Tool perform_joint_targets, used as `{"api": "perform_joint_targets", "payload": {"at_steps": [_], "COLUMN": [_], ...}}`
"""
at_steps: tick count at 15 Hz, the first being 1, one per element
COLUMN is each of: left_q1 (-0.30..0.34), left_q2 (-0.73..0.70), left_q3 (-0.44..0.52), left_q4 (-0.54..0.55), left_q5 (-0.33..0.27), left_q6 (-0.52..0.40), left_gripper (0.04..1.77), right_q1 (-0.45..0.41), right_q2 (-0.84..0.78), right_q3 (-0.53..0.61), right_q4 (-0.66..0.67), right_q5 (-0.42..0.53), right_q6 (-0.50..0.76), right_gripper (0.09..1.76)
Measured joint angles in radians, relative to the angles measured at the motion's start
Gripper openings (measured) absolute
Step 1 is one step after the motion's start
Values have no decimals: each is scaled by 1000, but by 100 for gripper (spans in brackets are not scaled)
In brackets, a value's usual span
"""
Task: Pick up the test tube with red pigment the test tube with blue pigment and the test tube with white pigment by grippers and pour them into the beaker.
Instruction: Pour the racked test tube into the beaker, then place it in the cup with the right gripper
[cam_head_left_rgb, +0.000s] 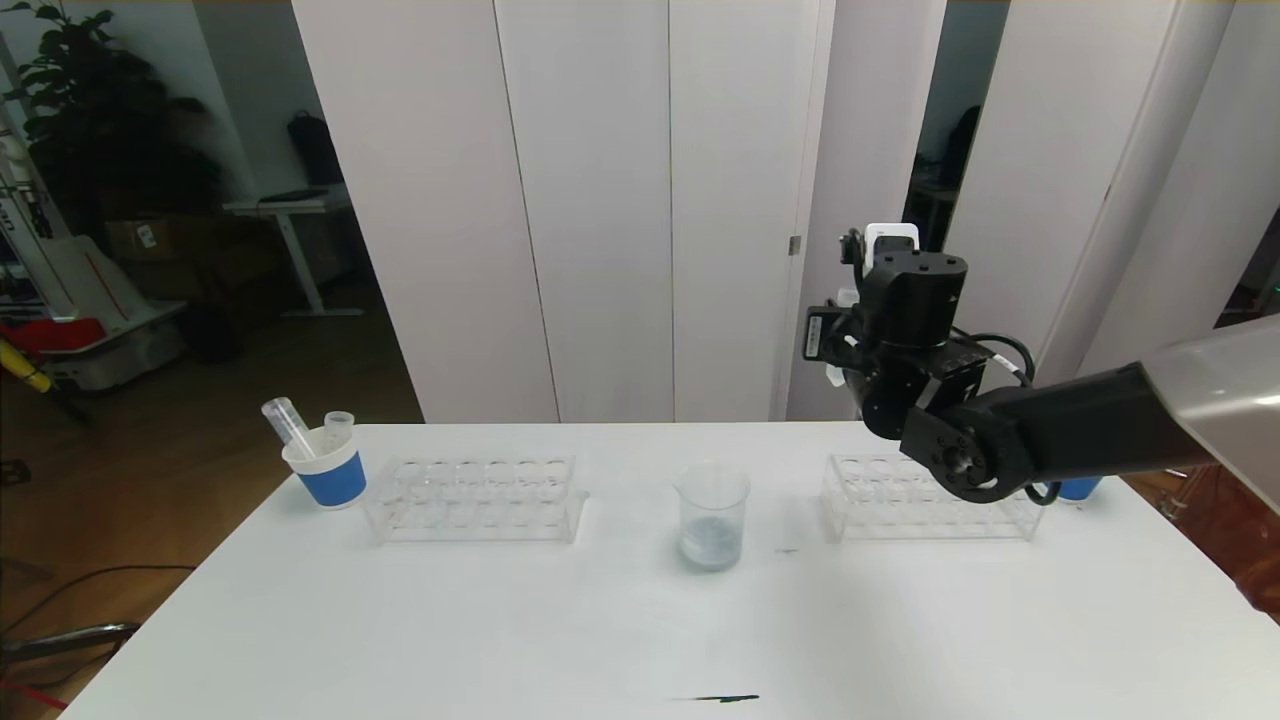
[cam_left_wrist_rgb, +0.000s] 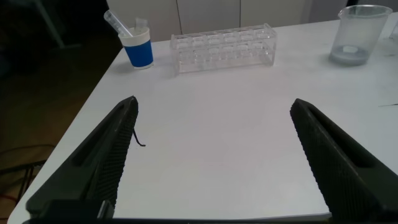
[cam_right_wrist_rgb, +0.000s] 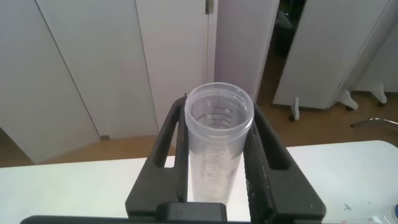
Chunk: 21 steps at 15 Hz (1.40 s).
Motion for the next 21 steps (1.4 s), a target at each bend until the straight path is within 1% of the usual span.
{"api": "perform_joint_targets", "payload": {"at_steps": [2, 4, 7, 10, 13, 14, 17, 21], "left_q1": [0, 0, 0, 0, 0, 0, 0, 0], "left_q2": [0, 0, 0, 0, 0, 0, 0, 0], "left_q3": [0, 0, 0, 0, 0, 0, 0, 0], "left_q4": [0, 0, 0, 0, 0, 0, 0, 0], "left_q5": [0, 0, 0, 0, 0, 0, 0, 0], "left_q6": [0, 0, 0, 0, 0, 0, 0, 0], "left_gripper": [175, 175, 175, 175, 175, 175, 175, 175], "right_q1": [-21, -62, -182, -331, -488, -524, -594, -642], "right_q2": [-36, -74, -127, -161, -163, -152, -107, -24], "right_q3": [63, 133, 229, 280, 288, 284, 228, 157], "right_q4": [-41, -118, -224, -334, -390, -392, -403, -407], "right_q5": [-11, -28, -41, -38, -18, -4, 13, 14], "right_q6": [19, 19, 19, 26, 53, 64, 91, 99], "right_gripper": [58, 58, 58, 58, 58, 58, 58, 58]}}
